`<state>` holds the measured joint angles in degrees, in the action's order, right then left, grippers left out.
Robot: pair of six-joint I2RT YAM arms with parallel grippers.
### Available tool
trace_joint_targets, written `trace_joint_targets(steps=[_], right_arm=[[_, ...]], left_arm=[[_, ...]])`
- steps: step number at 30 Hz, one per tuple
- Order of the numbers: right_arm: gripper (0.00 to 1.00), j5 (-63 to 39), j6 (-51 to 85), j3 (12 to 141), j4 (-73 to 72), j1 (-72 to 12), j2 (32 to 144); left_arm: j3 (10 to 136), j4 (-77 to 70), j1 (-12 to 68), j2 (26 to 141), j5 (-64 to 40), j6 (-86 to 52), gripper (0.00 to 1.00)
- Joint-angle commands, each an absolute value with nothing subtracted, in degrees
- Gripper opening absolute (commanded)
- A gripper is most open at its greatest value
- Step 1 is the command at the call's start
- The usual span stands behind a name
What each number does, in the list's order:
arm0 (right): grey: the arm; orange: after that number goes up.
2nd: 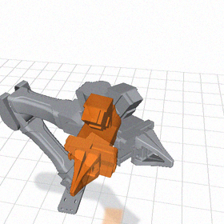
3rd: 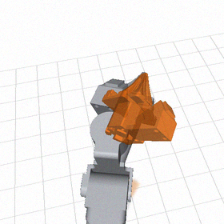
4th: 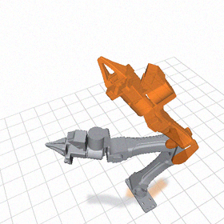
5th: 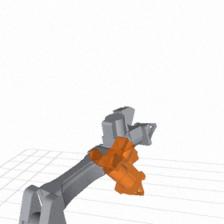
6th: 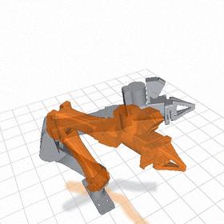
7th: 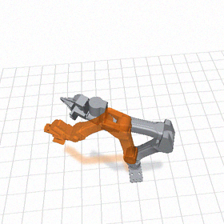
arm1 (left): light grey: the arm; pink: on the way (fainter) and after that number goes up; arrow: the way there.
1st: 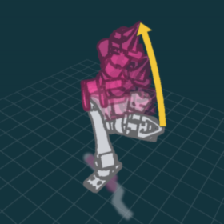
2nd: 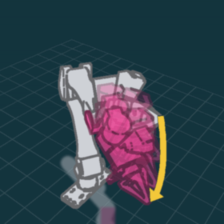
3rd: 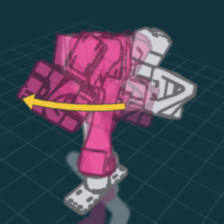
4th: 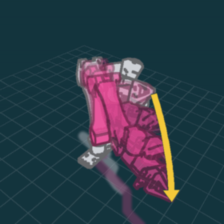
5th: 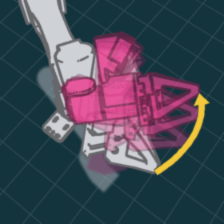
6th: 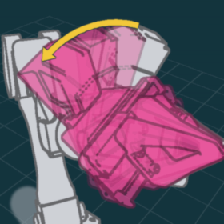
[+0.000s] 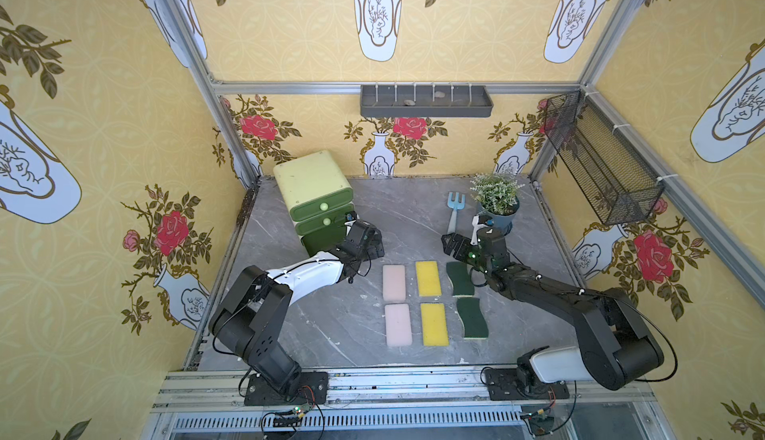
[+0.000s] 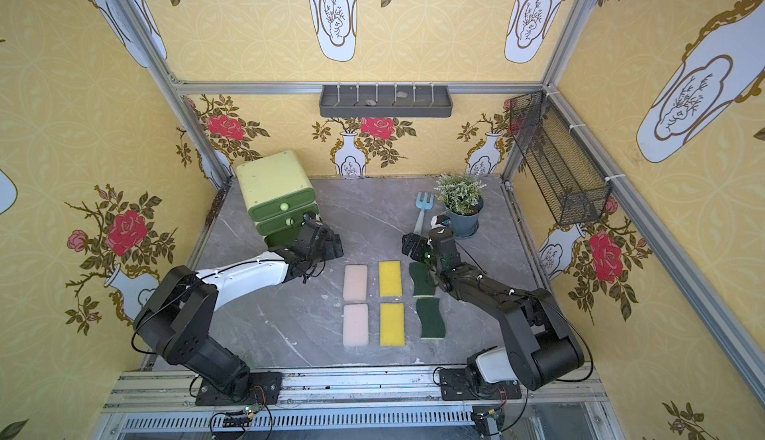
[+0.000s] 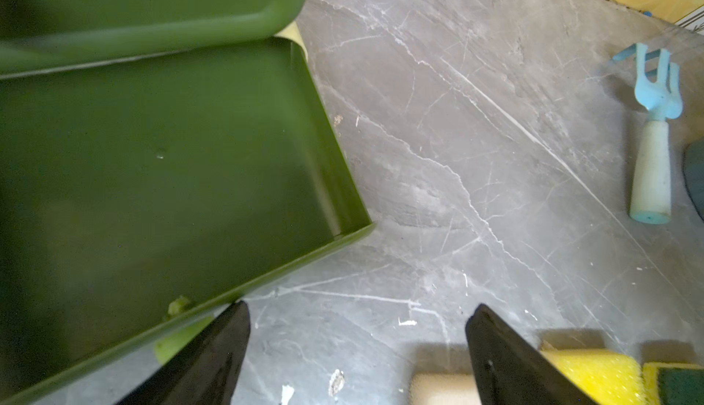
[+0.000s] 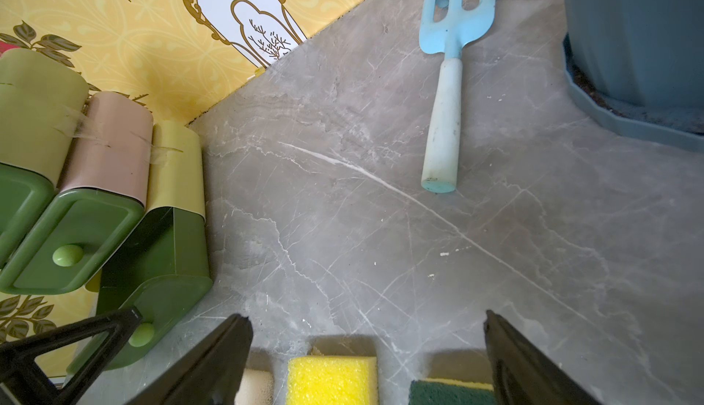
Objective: Take the sponge out of the drawer
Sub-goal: Close the drawer in the storage box.
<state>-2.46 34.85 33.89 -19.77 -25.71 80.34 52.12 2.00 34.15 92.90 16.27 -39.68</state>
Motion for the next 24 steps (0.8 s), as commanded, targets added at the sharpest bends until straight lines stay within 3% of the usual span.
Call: trace_joint_targets(steps=[1,24], right_arm=[[0.98,-2.5,34.8,34.3,-22.1,-25.7,80.5],[0.97,-2.9,34.8,34.5,-22.2,-25.6,80.7]], left_arm=[[52.4,-0.7,33.1,93.7,17.1,-36.5,0.94],[55.2,-7.1,26.0,100.1,16.2,-30.4,0.94]])
